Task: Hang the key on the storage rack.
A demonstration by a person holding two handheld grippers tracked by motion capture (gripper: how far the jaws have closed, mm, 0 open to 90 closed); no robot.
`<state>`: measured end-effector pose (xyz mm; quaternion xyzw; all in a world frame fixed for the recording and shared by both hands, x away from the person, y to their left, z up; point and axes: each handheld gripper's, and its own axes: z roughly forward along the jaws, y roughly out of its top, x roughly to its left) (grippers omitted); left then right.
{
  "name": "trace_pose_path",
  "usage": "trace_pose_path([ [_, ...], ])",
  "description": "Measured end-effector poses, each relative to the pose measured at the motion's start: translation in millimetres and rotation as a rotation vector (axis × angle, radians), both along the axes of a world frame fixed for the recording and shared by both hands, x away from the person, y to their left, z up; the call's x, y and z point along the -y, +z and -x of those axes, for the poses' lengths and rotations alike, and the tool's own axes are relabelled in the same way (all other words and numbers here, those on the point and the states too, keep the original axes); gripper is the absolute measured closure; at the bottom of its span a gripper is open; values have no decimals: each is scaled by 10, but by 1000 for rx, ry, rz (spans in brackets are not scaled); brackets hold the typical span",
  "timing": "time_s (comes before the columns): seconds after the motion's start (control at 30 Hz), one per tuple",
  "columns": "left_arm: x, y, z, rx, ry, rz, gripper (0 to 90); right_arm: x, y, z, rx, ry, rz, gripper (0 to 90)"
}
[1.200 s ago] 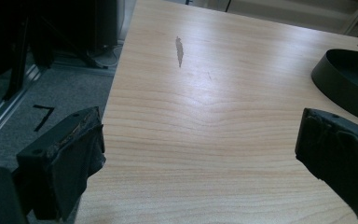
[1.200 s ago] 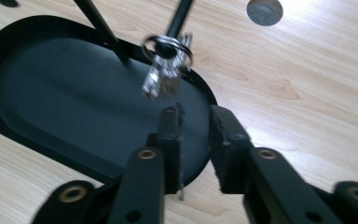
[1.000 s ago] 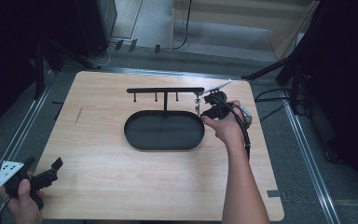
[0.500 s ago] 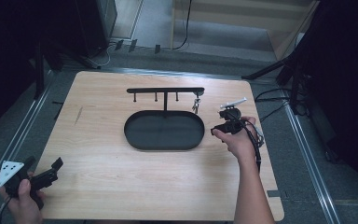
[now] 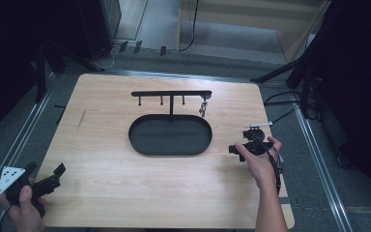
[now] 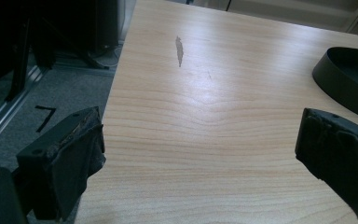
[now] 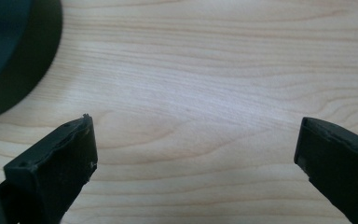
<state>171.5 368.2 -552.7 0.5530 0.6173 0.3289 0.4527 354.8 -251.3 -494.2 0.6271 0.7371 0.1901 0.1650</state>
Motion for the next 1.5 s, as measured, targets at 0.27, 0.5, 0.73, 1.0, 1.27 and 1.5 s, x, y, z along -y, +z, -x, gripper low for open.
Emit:
trace_pose_path([
  [0.27, -2, 0, 4, 2, -2, 2, 17, 228, -173, 298, 135, -20, -63, 0],
  [0.5, 0, 0, 4, 1, 1, 0, 17, 453, -327, 575, 231, -30, -114, 0],
  [0.73, 8, 1, 9, 3, -1, -4, 17, 669, -433, 866, 345, -48, -162, 0],
  [1.0, 13, 1, 10, 7, -4, -6, 17, 780, -458, 1116, 421, -49, -191, 0],
  [1.27, 25, 1, 18, 24, 14, -14, 17, 929, -489, 1275, 465, -86, -248, 0],
  [1.5, 23, 0, 20, 33, 16, -16, 17, 983, -522, 1353, 519, -117, -296, 2],
])
